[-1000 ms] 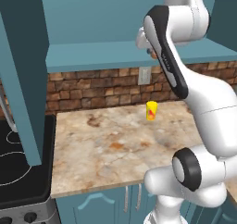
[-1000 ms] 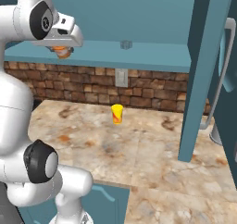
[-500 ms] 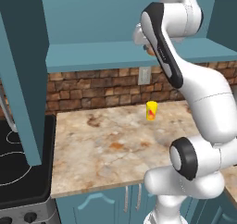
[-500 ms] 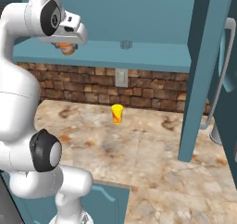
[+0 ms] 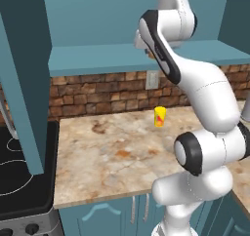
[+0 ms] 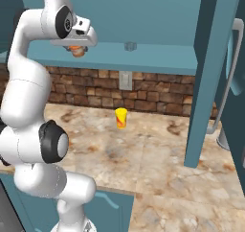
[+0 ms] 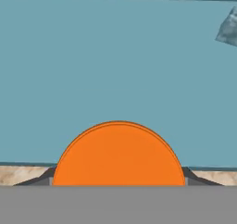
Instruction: Pick the jam and honey bottle from the counter and place them in the cabinets closest to them.
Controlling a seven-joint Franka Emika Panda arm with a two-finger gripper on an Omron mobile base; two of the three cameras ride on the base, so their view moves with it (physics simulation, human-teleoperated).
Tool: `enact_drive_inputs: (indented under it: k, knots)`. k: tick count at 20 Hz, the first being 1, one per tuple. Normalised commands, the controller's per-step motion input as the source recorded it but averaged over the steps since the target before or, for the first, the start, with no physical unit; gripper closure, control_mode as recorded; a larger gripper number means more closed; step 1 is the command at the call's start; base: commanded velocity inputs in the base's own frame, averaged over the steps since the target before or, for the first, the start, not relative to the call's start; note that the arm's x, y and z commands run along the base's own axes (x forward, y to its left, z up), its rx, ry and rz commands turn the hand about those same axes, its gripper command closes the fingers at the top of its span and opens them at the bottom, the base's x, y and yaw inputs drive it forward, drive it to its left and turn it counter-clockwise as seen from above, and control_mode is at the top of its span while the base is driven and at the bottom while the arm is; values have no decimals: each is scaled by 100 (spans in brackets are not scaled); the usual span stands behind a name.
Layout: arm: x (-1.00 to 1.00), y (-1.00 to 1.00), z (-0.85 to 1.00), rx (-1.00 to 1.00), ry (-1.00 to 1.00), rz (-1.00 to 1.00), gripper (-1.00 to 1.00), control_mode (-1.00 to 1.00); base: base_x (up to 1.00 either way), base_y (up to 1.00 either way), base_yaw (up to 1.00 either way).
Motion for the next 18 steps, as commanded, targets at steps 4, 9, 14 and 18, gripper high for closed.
enact_drive_inputs:
  k: [4, 9, 14, 18]
  knots:
    - [95, 3, 0, 0, 0, 0, 100, -100, 0, 0, 0]
    - [97, 8, 0, 1, 0, 0, 100, -100, 0, 0, 0]
    - [66, 17, 1, 0, 3, -1, -100, -100, 0, 0, 0]
    - [0, 7, 11, 0, 13, 0, -100, -100, 0, 0, 0]
